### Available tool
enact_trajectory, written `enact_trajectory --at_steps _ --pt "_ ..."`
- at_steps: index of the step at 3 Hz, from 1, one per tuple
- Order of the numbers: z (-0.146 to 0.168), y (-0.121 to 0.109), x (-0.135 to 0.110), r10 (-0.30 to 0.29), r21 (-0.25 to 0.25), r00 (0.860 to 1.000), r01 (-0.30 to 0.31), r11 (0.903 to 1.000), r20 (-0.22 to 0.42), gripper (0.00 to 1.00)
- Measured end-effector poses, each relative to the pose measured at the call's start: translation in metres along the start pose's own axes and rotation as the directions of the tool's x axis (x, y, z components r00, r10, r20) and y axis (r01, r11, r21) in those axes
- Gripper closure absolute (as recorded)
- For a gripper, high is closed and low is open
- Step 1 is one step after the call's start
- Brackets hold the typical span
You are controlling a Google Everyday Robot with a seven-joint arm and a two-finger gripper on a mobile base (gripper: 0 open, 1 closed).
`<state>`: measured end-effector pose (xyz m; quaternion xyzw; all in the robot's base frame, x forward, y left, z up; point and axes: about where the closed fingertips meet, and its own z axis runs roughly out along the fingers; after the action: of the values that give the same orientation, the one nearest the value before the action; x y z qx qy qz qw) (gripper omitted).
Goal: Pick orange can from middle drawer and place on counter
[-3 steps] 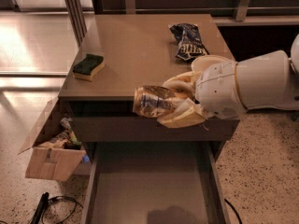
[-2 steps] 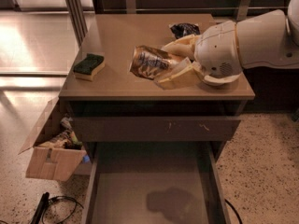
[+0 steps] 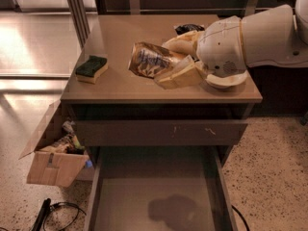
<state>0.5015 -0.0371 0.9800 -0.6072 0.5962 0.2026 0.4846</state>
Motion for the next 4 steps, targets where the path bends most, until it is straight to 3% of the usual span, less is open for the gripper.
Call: enact_trajectory --at_steps 1,3,4 --pt "0.018 -0.016 0.009 0.032 -0.003 0.999 -0.032 0.9995 -0.009 1.00" --pt "0.078 -0.099 0.056 0.112 0.002 0.988 -0.112 0.9937 -0.102 1.00" --pt "0.105 -0.143 0.079 0.138 -0.002 0.974 -0.141 0.9900 -0.181 1.00"
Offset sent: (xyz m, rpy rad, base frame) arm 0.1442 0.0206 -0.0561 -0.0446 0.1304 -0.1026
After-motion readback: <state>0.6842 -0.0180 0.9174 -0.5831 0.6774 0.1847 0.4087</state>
